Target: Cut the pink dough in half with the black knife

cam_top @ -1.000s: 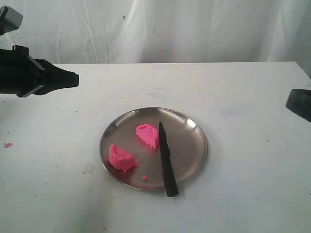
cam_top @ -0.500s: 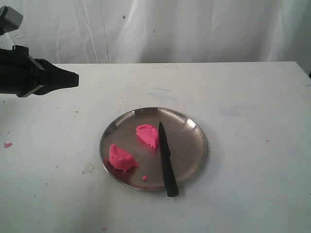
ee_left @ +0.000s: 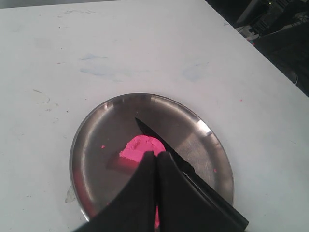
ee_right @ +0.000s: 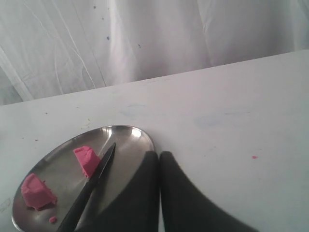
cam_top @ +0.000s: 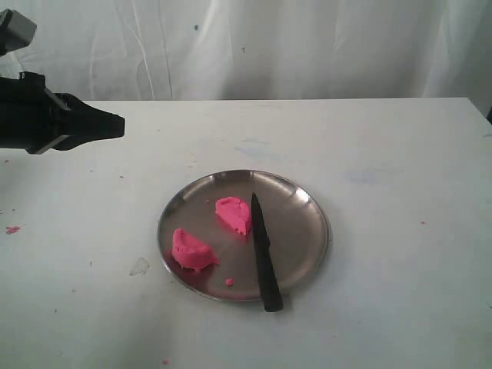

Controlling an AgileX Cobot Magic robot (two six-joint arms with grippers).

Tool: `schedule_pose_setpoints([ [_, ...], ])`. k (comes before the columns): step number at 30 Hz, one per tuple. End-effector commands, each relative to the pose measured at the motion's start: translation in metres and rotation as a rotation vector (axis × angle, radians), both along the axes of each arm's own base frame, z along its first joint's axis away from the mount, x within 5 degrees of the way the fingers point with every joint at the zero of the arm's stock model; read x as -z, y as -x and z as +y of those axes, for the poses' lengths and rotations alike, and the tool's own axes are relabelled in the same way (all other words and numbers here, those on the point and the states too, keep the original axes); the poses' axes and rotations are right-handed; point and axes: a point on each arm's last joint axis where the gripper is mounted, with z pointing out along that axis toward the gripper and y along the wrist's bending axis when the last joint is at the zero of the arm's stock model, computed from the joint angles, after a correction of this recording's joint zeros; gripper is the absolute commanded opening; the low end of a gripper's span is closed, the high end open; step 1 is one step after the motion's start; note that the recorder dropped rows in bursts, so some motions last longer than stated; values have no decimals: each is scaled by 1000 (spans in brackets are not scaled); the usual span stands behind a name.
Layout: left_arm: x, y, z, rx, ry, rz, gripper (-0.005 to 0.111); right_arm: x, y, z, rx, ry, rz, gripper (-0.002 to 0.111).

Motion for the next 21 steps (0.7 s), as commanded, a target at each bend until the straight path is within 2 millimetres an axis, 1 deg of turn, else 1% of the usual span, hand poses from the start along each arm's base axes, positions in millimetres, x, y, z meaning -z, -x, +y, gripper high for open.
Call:
schedule_pose_setpoints([
  [1,-2,3,-1,1,22,0,0,10,3,-1,0,55,-46,0],
  [9,-2,3,-1,1,22,0,0,8,7,-2,-8,128,-103,0],
  [21,-2,3,-1,1,22,0,0,8,7,-2,-9,117,-107,0],
])
